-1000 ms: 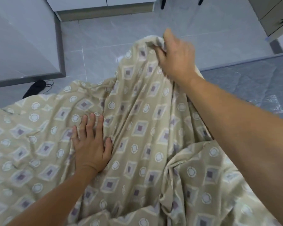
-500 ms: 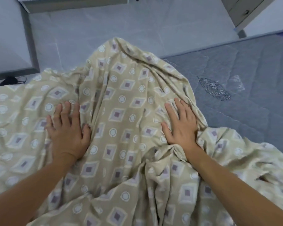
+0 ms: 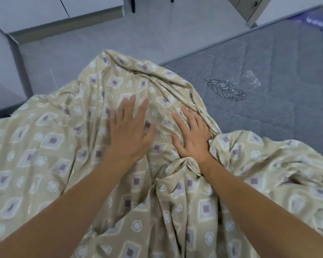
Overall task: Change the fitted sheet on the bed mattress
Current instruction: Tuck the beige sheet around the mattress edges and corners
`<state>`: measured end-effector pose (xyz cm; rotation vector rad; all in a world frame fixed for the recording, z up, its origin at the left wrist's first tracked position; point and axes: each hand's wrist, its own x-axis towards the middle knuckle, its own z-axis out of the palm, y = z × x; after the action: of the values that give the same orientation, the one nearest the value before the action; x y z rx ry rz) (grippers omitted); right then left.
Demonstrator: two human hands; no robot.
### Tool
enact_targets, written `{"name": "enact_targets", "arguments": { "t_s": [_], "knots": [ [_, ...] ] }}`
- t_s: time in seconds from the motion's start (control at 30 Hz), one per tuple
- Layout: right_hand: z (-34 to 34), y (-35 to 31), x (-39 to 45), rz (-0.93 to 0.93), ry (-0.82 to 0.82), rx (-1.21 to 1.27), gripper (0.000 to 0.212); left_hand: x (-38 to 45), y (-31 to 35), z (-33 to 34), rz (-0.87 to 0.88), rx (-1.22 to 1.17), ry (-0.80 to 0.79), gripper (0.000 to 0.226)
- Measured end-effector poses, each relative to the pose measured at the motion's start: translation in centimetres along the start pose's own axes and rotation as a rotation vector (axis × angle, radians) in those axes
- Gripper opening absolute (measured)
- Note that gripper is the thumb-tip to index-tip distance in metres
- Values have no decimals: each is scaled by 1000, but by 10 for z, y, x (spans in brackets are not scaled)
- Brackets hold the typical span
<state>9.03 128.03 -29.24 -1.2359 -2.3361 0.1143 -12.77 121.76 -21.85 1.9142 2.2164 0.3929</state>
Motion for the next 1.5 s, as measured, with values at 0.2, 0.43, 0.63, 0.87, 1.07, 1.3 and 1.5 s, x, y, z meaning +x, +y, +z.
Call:
{"name": "enact_targets", "arguments": {
  "t_s": [0.2, 0.43, 0.63, 0.87, 1.07, 1.3, 1.5],
  "knots": [
    [-1, -1, 1, 26, -7, -4, 60, -3, -9, 53, 16, 146, -3, 80],
    [-20, -15, 7, 133, -153, -20, 67, -2, -12, 59, 0, 139, 4, 82],
    [-63, -17, 60, 420, -208, -141, 74, -1, -10, 59, -1, 124, 2, 79],
    [-87, 15, 107, 742, -883, 40, 55, -1, -10, 58, -1, 127, 2, 79],
    [-95, 45, 137, 570, -1009, 207, 16, -1, -11, 58, 4, 119, -12, 80],
    [-88, 69, 223, 312, -686, -82, 36, -1, -12, 58, 19, 88, -19, 79],
    [-65, 77, 283, 282, -267, -117, 57, 0, -15, 58, 23, 93, -30, 77]
  ]
}}
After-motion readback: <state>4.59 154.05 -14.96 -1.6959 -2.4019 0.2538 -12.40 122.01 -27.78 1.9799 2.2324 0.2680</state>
